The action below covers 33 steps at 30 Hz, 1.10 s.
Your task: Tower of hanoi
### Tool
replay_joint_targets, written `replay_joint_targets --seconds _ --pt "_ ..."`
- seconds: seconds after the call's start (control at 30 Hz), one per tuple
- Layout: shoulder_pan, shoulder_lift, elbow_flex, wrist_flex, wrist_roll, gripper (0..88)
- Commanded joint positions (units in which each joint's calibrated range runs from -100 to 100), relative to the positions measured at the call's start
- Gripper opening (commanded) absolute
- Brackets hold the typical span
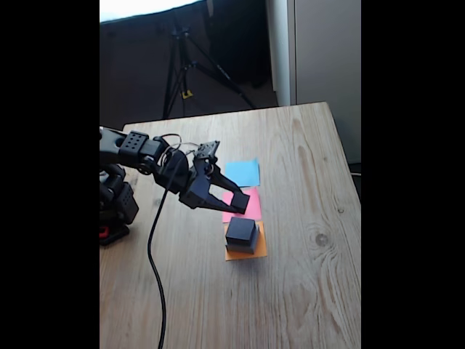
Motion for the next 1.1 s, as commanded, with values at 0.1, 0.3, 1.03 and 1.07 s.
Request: replay_joint_targets --seconds 0.1,0.3,1.03,1.07 --pt "-2.08 -3.35 -25.91 28.99 3.10 3.5" --pt "-5.17 -3.05 -44.36 46.88 5.94 2.9" --pt "-23.89 -11.98 -41.36 50.11 11.63 2.9" --pt "-24.22 -12.81 -37.54 47.44 12.63 3.0"
